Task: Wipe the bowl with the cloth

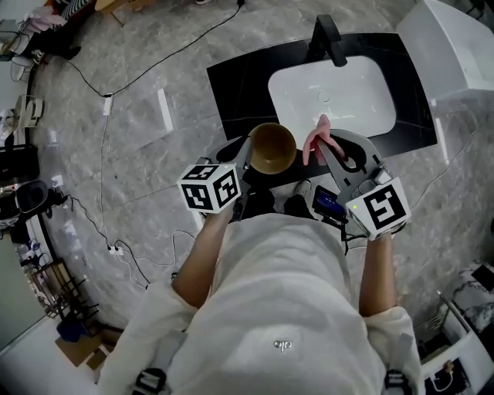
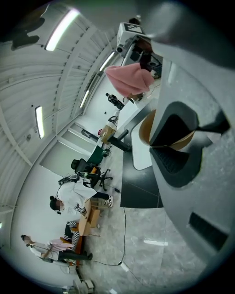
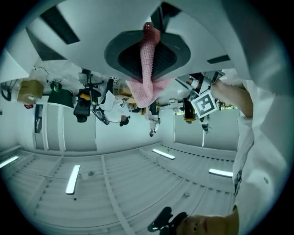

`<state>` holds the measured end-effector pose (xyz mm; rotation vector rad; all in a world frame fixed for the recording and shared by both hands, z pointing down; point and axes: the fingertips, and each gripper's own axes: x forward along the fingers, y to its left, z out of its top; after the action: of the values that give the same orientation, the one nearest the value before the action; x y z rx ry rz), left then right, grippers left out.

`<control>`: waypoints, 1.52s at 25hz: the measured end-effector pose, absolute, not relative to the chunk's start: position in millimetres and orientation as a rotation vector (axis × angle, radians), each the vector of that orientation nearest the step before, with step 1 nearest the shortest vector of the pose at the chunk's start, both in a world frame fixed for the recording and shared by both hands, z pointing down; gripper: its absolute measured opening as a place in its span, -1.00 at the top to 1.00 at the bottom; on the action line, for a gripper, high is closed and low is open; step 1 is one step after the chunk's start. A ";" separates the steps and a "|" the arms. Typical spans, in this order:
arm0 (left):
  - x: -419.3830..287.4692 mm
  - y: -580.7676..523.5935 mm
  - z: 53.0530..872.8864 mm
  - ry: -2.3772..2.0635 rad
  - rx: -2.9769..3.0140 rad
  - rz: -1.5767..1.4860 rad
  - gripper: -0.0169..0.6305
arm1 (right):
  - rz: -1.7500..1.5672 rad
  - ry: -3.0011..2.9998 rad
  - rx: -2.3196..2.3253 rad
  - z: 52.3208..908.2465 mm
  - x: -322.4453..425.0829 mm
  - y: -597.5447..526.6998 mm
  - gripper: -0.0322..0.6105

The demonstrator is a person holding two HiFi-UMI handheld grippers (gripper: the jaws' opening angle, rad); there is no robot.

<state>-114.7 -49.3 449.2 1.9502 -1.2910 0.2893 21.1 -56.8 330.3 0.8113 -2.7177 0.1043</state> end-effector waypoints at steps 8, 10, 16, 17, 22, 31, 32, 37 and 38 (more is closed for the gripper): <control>-162.2 -72.3 510.9 -1.232 1.827 0.315 0.88 | 0.294 -2.663 0.965 350.9 14.0 -79.9 0.85; -169.0 -76.8 524.1 -1.220 1.803 0.319 0.88 | 0.331 -2.655 0.996 353.1 10.5 -83.6 0.85; -181.0 -88.5 561.8 -1.187 1.749 0.348 0.87 | 0.374 -2.596 1.057 362.8 5.0 -88.5 0.85; -180.8 -90.0 567.9 -1.179 1.743 0.355 0.87 | 0.380 -2.583 1.065 364.8 5.8 -88.3 0.85; -177.6 -95.0 592.8 -1.132 1.716 0.376 0.87 | 0.410 -2.533 1.112 374.1 10.4 -87.8 0.85; -164.0 -89.8 611.2 -1.064 1.713 0.390 0.87 | 0.431 -2.492 1.179 379.8 24.3 -78.8 0.85; -162.1 -89.6 612.6 -1.059 1.714 0.398 0.87 | 0.432 -2.490 1.184 380.3 25.8 -78.3 0.85; -162.0 -88.5 618.5 -1.073 1.705 0.422 0.85 | 0.436 -2.485 1.198 381.6 29.6 -76.0 0.85; -162.6 -88.7 620.0 -1.074 1.702 0.424 0.84 | 0.436 -2.484 1.199 382.2 29.7 -75.9 0.85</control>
<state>-162.6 -88.7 620.0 1.7021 -1.0744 0.4236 29.7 -75.9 382.2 1.1989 -2.4836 0.4359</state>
